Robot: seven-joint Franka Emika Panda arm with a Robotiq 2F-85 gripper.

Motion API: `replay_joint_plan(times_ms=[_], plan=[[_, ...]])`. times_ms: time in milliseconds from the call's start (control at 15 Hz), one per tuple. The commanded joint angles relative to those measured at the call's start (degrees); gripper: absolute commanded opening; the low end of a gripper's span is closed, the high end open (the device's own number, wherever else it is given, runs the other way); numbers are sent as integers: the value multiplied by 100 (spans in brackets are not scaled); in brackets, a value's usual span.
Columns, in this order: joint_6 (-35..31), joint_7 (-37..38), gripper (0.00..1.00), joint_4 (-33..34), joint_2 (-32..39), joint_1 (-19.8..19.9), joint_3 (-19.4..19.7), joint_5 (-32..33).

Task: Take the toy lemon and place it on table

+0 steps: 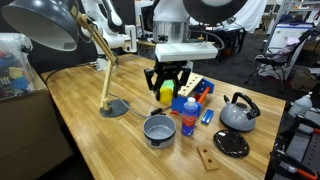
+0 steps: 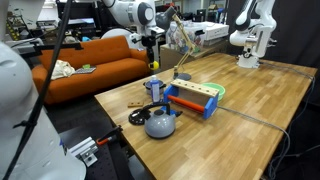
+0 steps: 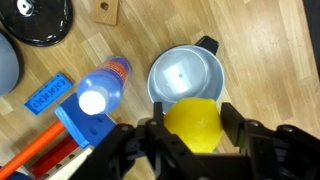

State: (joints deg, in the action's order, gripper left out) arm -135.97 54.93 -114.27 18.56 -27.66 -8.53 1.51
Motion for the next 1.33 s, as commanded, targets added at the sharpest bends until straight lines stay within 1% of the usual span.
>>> replay_joint_plan(times_ms=[0, 200, 333, 467, 667, 800, 1000, 1267], plan=[[-252, -106, 34, -737, -647, 103, -282, 41], [-219, -394, 34, -1088, -774, 101, -681, -228], [-225, -578, 34, -1253, -690, 72, -931, -436], [-241, -625, 34, -1356, -520, 15, -1074, -492], [-273, -632, 34, -1362, -183, -46, -1121, -412], [-228, -762, 34, -1248, 159, -63, -1116, -442], [-135, -988, 34, -1003, 729, -97, -1081, -488], [-18, -1168, 34, -636, 1271, -190, -949, -436]])
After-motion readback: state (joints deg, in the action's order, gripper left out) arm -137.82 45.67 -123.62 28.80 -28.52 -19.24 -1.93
